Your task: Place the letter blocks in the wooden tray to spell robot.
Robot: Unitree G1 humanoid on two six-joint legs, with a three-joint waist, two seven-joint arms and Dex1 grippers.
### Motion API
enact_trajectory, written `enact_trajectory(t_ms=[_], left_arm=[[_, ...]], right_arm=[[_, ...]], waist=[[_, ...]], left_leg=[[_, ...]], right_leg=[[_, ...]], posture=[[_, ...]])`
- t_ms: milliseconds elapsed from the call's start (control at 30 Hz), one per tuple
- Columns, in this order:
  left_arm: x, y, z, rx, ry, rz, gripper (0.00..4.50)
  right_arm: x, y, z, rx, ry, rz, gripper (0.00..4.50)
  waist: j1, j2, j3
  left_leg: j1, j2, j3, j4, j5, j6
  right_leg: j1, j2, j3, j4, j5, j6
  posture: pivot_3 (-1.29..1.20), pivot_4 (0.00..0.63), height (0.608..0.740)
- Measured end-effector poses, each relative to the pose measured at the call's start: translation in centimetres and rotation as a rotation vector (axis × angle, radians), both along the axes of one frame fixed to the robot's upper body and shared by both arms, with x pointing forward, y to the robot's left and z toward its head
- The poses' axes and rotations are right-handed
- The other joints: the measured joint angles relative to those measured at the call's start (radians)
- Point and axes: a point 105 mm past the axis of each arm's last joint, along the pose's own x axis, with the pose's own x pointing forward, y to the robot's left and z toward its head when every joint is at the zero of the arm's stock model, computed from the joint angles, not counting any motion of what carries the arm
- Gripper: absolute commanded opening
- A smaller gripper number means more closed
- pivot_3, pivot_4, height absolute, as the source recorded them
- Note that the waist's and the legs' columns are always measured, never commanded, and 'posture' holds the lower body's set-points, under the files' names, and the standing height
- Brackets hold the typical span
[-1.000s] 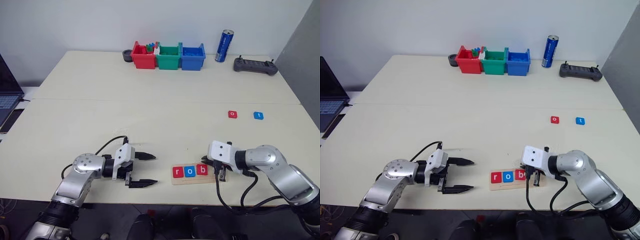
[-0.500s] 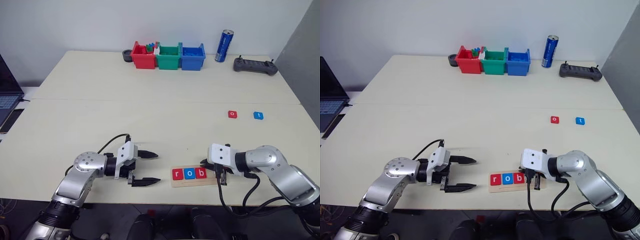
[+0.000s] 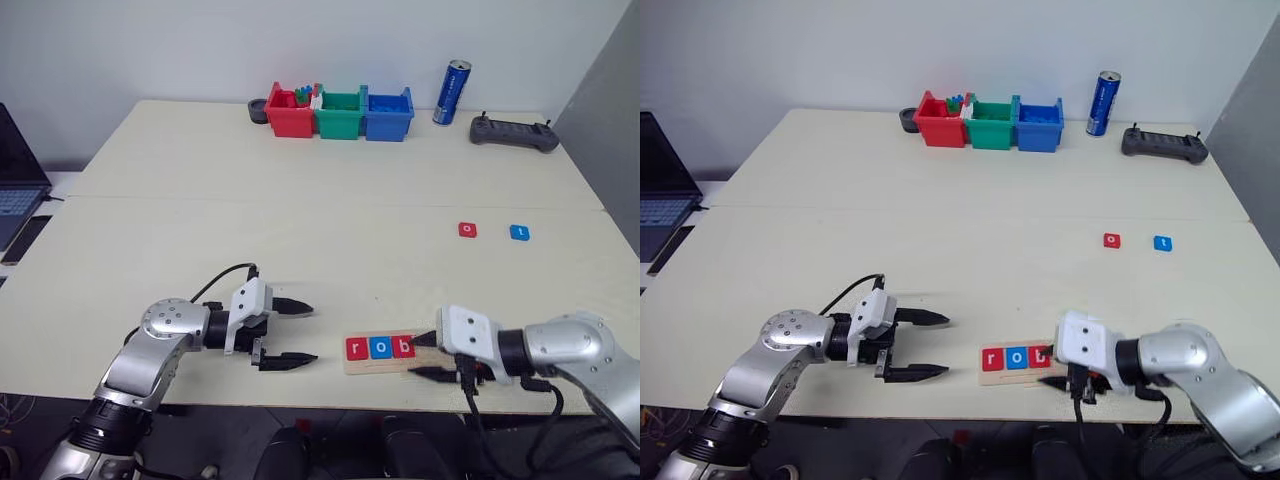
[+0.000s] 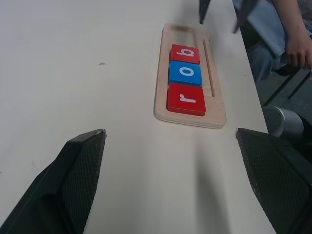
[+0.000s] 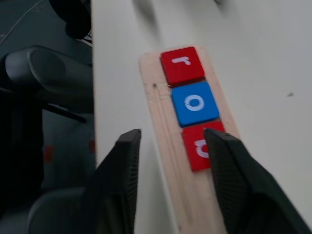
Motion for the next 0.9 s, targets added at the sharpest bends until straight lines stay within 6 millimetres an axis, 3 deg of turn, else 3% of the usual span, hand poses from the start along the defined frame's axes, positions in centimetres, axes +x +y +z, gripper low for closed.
enact_trajectory(t_ms=[67,167,300,400,433,500,600,733,900], left_arm=[[0.1,0.4,-0.4,0.003,0.01,0.004,4.5],[0.2,0.7,-0.8,0.009,0.002,0.005,4.5],[0.1,1.3,-1.4,0.013,-0.001,0.003,4.5],[-0.1,1.8,-2.2,0.012,0.009,0.016,4.5],[-0.2,1.8,-2.3,0.012,0.012,0.018,4.5],[-0.2,1.9,-2.4,0.011,0.009,0.019,4.5],[-0.1,1.9,-2.4,0.011,0.003,0.019,4.5],[-0.1,1.9,-2.4,0.01,0.003,0.02,4.5],[0.2,1.7,-2.1,0.001,0.001,0.021,4.5]], right_arm=[[-0.5,0.3,-0.7,0.004,0.017,0.005,3.67],[-0.5,0.5,-0.8,0.013,0.02,0.004,2.93],[-0.1,0.5,-0.7,0.043,0.018,-0.019,1.38],[1.2,0.4,0.9,0.119,-0.018,-0.075,0.3],[1.7,0.2,1.5,0.134,-0.031,-0.094,0.04],[2.8,-0.4,2.2,0.143,-0.06,-0.137,0.01],[3.2,-1.2,1.9,0.13,-0.05,-0.172,0.65],[3.0,-1.3,1.6,0.128,-0.041,-0.174,2.03],[6.0,-2.3,1.6,0.157,-0.096,-0.289,3.82]], waist=[[-0.001,0.0,0.0],[0.0,0.0,0.0],[0.0,0.0,0.0],[-0.001,0.0,0.0],[0.0,0.0,0.0],[0.001,0.0,0.0],[0.003,0.0,0.0],[0.002,0.0,0.0],[0.0,0.0,0.0]], left_leg=[[0.0,0.0,0.0,0.0,0.0,0.0],[0.0,0.0,0.0,0.001,0.0,0.0],[0.0,0.0,0.0,0.001,0.0,0.0],[0.0,0.0,0.001,0.001,0.0,0.0],[0.0,0.0,0.0,0.001,0.0,0.0],[0.0,0.0,0.0,0.001,0.0,0.0],[-0.001,0.0,0.0,0.0,0.0,0.0],[-0.001,0.0,0.0,0.0,0.0,0.0],[0.0,0.0,0.001,0.001,0.0,0.0]], right_leg=[[0.0,0.0,0.0,0.0,0.0,0.0],[0.0,0.0,0.0,0.0,0.0,0.0],[0.0,0.0,0.0,0.0,0.0,0.0],[0.0,0.0,0.001,0.0,0.0,0.0],[0.0,0.0,0.0,0.0,0.0,0.0],[0.0,0.0,0.0,0.0,0.0,0.0],[0.0,0.0,0.0,-0.001,0.0,0.0],[0.0,0.0,0.0,0.0,0.0,0.0],[0.0,0.0,0.001,0.0,0.0,0.0]], posture=[[0.0,0.15,0.74],[0.0,0.15,0.74],[0.0,0.15,0.74],[0.0,0.15,0.74],[0.0,0.15,0.74],[0.0,0.15,0.74],[0.0,0.15,0.74],[0.0,0.15,0.74],[0.0,0.15,0.74]])
